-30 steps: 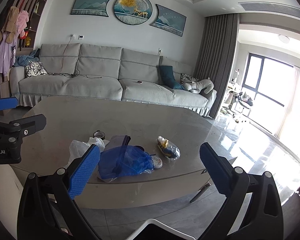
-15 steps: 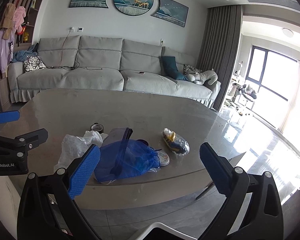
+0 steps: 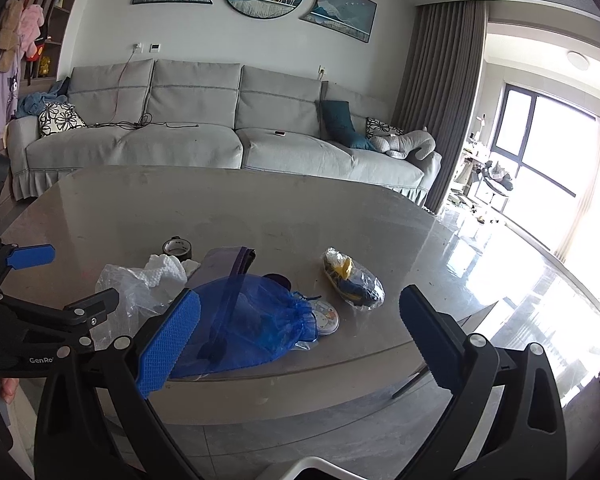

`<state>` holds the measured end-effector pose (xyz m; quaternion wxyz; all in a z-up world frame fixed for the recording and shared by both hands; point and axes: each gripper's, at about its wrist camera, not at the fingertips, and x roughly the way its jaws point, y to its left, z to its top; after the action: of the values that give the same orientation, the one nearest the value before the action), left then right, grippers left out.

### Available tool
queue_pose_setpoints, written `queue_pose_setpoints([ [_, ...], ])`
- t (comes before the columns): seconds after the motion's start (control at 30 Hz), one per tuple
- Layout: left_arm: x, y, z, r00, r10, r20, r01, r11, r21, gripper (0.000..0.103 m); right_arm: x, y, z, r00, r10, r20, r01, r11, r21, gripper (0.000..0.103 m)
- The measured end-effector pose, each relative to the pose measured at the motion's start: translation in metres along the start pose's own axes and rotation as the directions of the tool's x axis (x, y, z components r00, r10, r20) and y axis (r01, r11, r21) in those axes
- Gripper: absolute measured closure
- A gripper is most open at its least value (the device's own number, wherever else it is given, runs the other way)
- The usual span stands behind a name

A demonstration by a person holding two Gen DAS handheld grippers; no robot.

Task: Collect trash
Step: 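Reach the left gripper toward the clear plastic bag on the table, then grasp the clear plastic bag with the left gripper and lift it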

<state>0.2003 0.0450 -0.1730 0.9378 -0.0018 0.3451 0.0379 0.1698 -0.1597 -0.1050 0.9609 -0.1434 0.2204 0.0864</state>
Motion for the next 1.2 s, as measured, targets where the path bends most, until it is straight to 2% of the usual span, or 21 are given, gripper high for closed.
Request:
queue_pose_setpoints([
  [0.77,0.072,0.0,-0.014,0.99,0.027,-0.137,-0.03,0.999,-0.021,0.006,0.043,0.005,-0.01,0.997,0.03,-0.07,-0.03,1.0,-0.007,0.004],
  [0.83,0.078,-0.003,-0.016,0.987,0.006,-0.163,-0.008,1.0,-0.016,0.019,0.045,0.007,-0.012,0.997,0.027,-0.073,-0.028,1.0,-0.012,0.004],
  [0.97,0.09,0.001,-0.028,0.973,-0.02,-0.232,0.012,0.999,-0.036,0.033,0.048,0.007,-0.013,0.996,0.031,-0.078,-0.032,0.999,-0.008,0.004],
  [1.03,0.095,0.002,-0.034,0.969,-0.008,-0.247,0.002,1.0,-0.021,0.052,0.048,0.007,-0.014,0.996,0.03,-0.078,-0.031,0.999,-0.008,0.004],
  [1.1,0.098,0.0,-0.038,0.969,0.019,-0.246,-0.019,1.0,0.002,0.063,0.048,0.007,-0.014,0.996,0.031,-0.079,-0.032,0.999,-0.007,0.004],
  [1.13,0.098,-0.002,-0.039,0.971,0.028,-0.238,-0.025,1.0,0.014,0.078,0.048,0.008,-0.014,0.996,0.031,-0.078,-0.031,1.0,-0.006,0.004],
  [1.2,0.096,0.001,-0.041,0.972,0.018,-0.232,-0.02,1.0,-0.009,0.09,0.048,0.008,-0.015,0.996,0.031,-0.082,-0.032,0.999,-0.005,0.004],
])
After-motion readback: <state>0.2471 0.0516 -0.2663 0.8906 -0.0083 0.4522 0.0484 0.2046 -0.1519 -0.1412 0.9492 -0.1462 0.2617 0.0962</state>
